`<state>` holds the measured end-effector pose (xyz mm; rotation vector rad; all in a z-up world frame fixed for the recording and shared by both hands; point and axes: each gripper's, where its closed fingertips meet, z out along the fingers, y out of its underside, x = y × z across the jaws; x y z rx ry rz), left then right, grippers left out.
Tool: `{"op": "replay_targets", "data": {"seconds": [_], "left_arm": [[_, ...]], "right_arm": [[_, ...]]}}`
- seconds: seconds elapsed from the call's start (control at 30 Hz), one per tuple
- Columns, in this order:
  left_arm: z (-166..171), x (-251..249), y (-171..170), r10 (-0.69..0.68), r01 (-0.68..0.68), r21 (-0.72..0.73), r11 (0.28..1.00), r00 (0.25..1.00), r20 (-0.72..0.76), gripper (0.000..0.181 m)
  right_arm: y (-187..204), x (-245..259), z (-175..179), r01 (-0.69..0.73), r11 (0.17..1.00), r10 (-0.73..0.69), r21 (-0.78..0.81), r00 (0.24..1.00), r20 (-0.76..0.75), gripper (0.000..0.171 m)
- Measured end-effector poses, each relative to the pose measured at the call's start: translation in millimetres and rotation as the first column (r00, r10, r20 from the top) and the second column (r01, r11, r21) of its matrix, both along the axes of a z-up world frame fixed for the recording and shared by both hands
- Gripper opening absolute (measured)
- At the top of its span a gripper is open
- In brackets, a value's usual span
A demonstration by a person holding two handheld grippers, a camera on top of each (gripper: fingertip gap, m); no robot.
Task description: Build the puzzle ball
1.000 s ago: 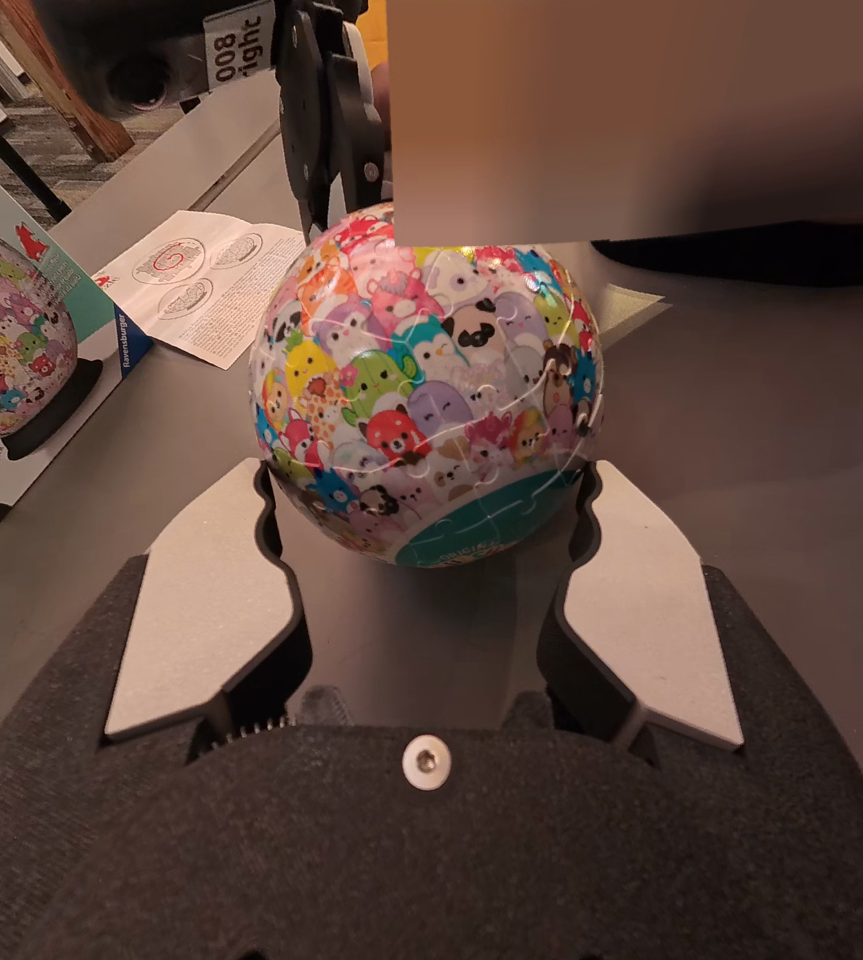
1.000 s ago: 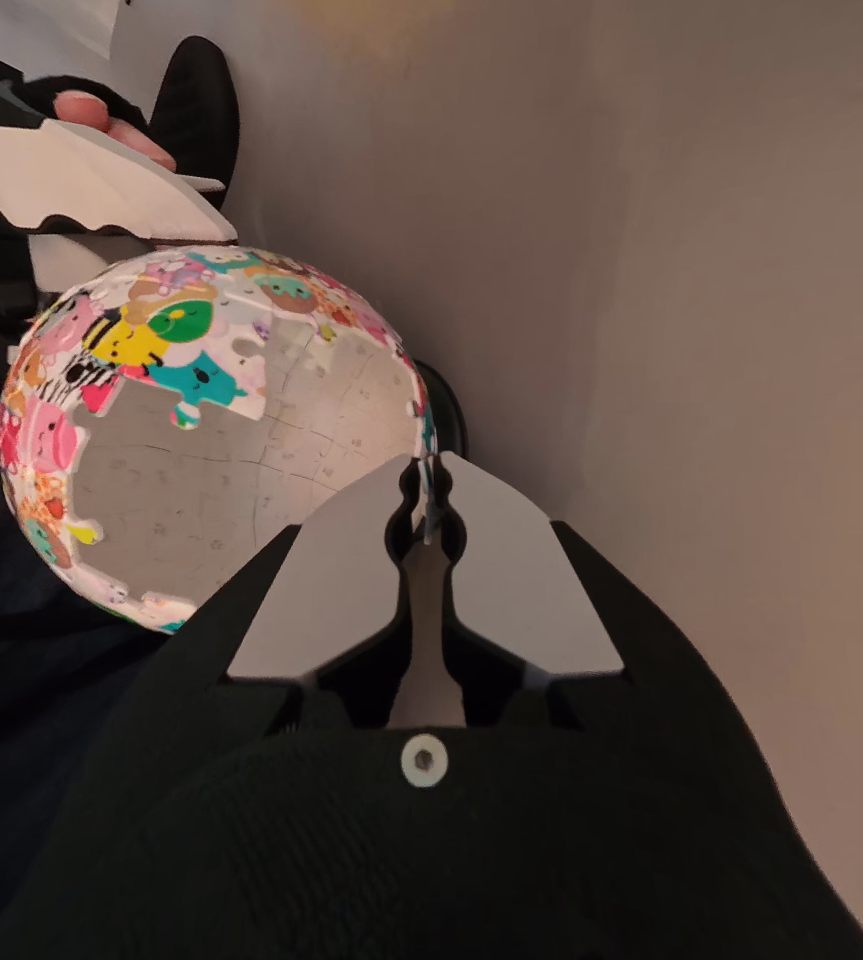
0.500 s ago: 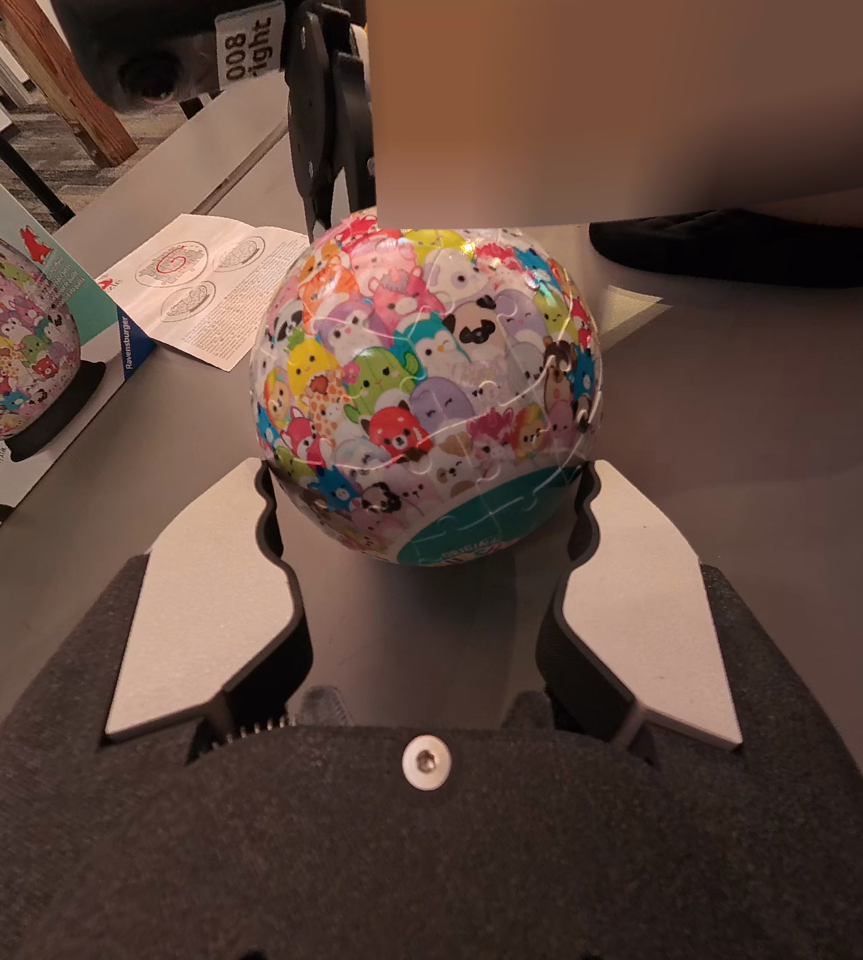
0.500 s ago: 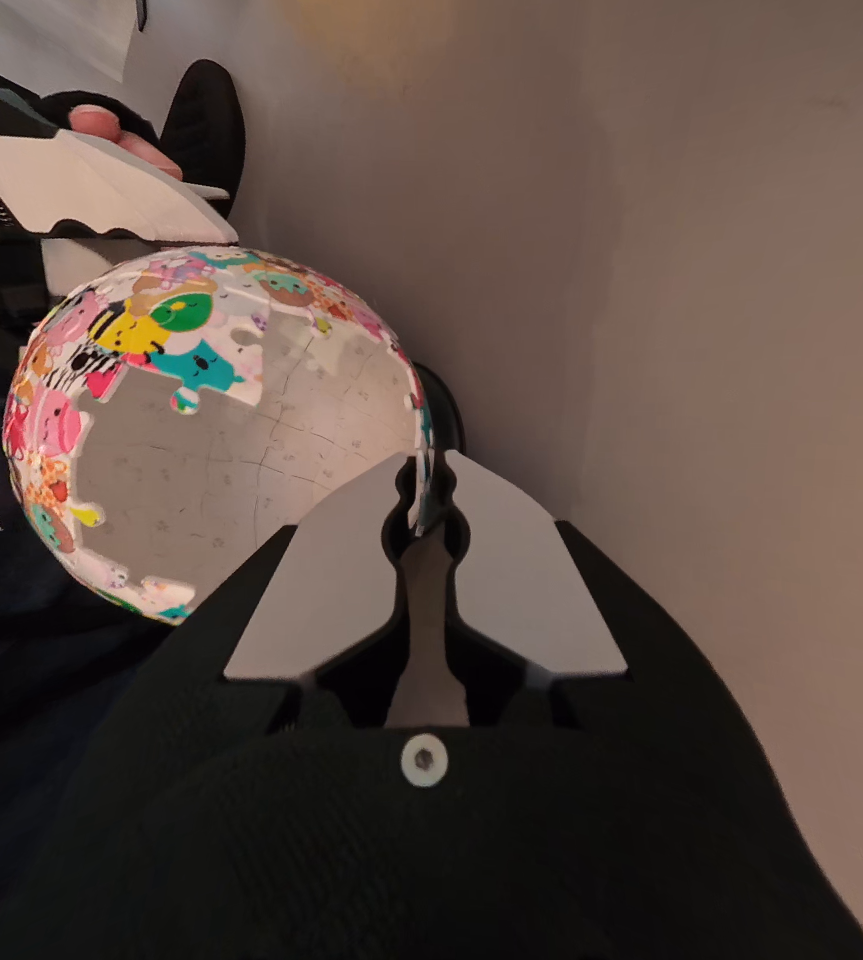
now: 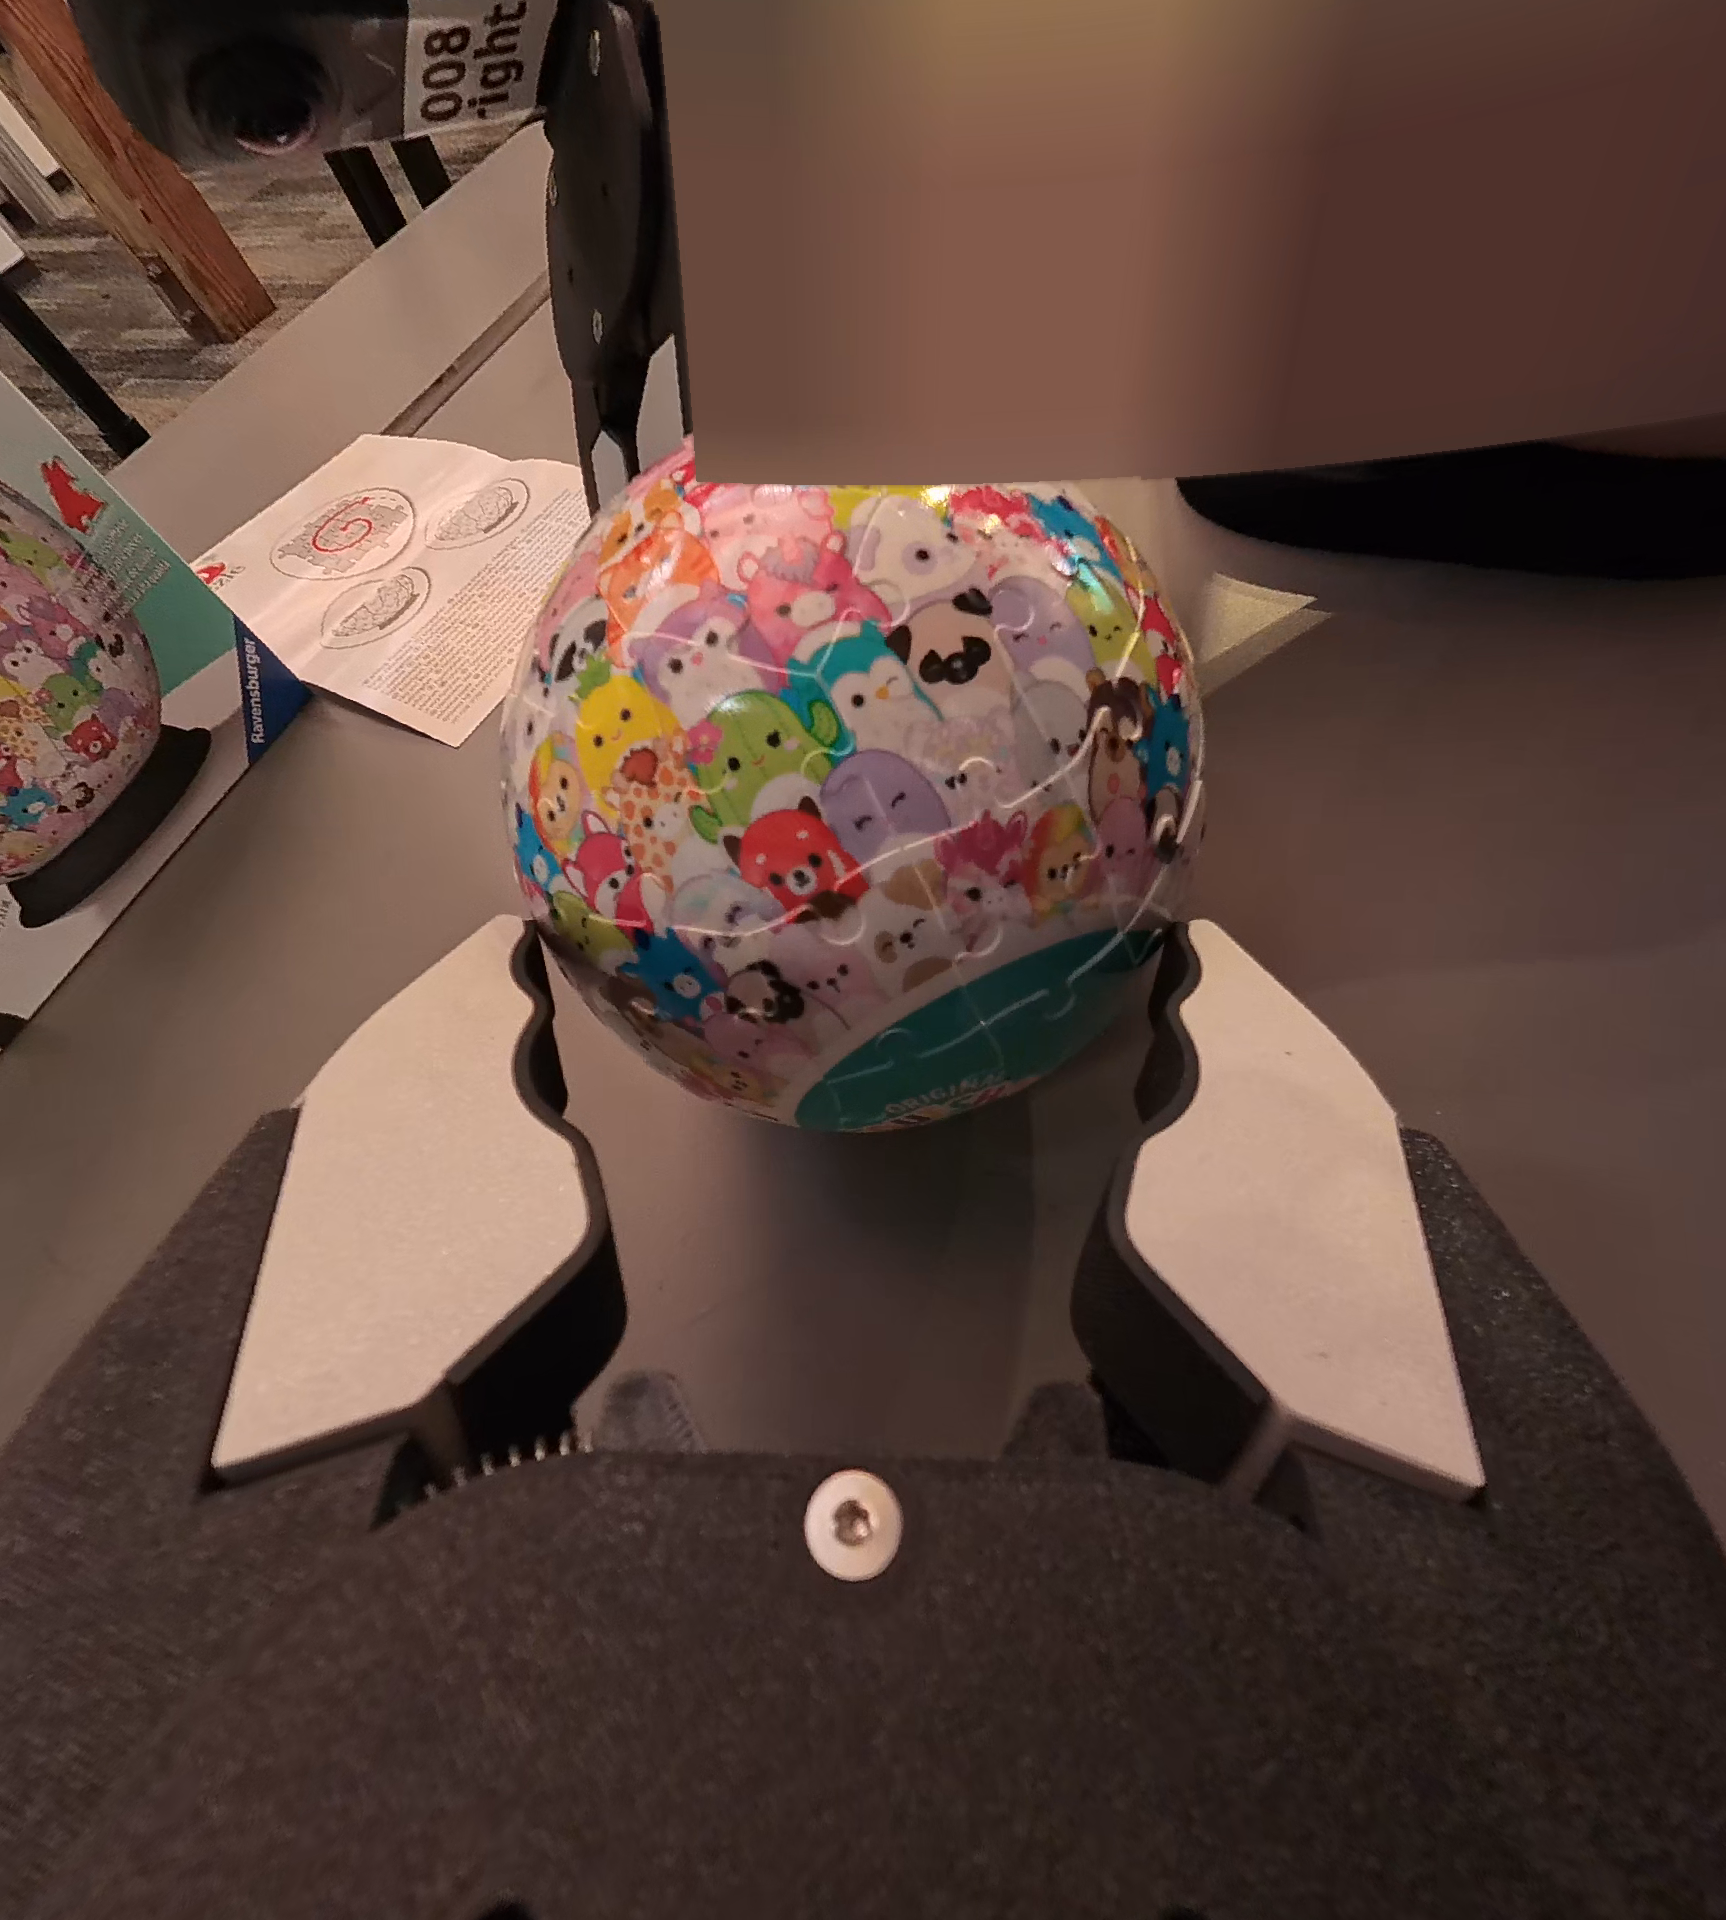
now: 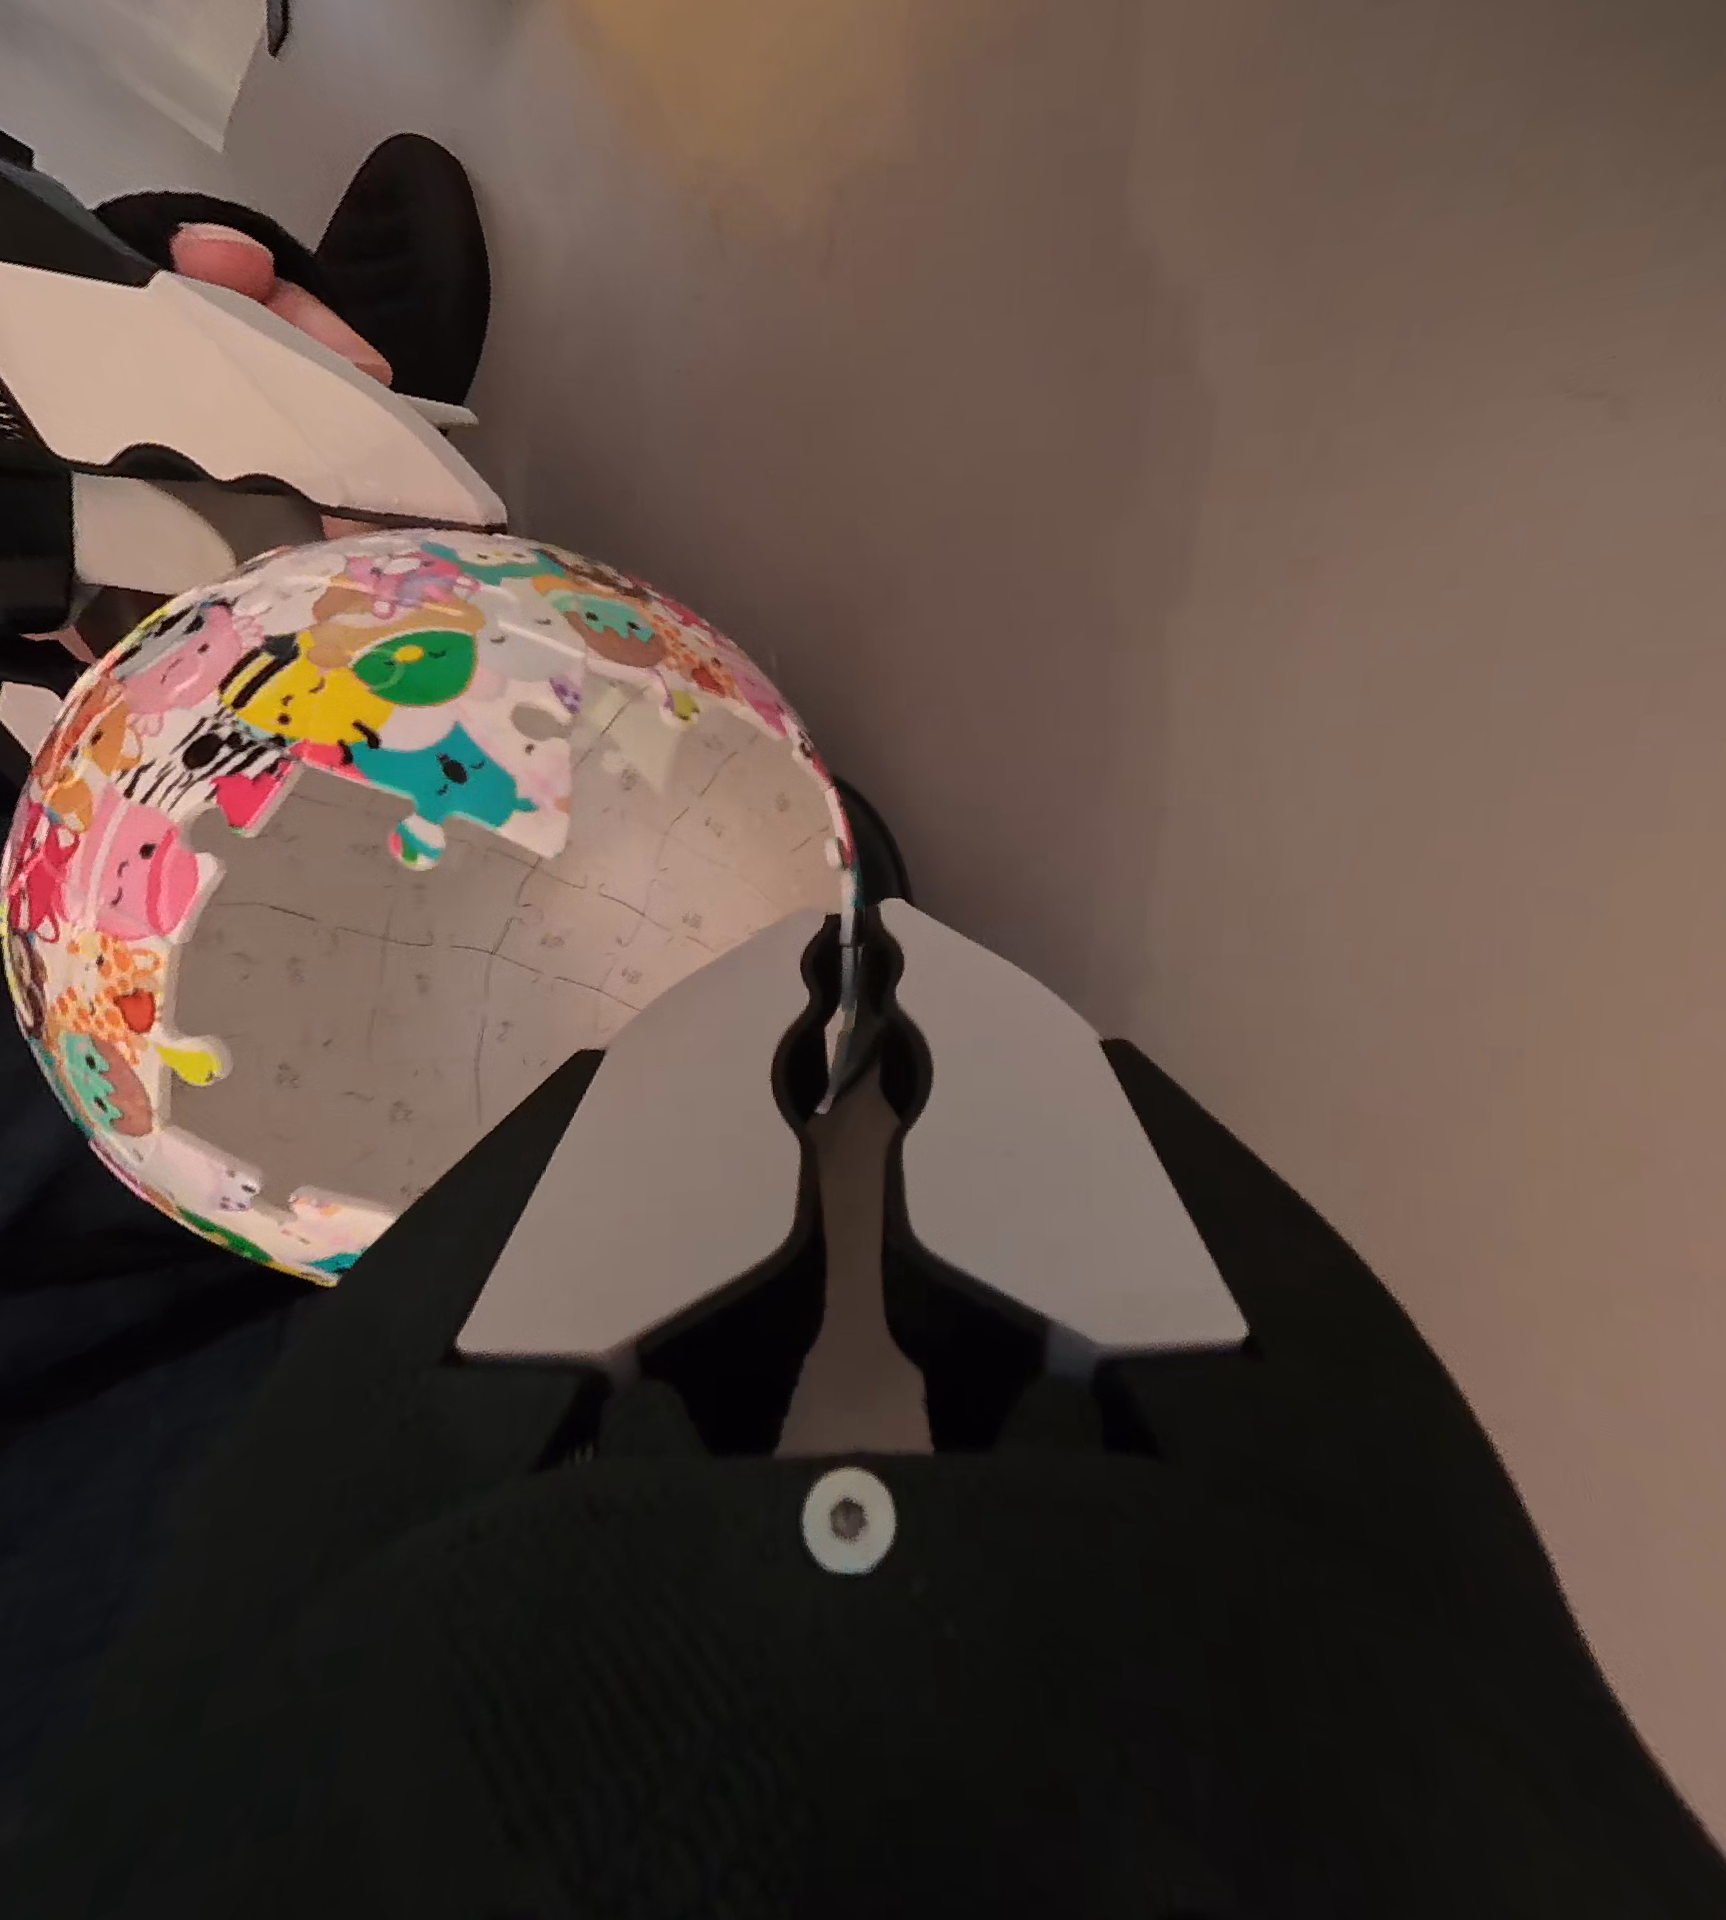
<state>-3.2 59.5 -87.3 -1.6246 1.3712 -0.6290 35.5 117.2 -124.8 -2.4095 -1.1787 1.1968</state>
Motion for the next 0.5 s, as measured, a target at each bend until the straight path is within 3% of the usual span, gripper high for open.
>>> {"op": "replay_targets", "data": {"seconds": [0.5], "left_arm": [[0.9,0.8,-1.0,-0.002,0.002,-0.002,1.000,1.000,0.007,0.108]], "right_arm": [[-1.9,-0.4,-1.5,0.011,1.000,-0.010,-0.025,1.000,0.023,0.004]]}}
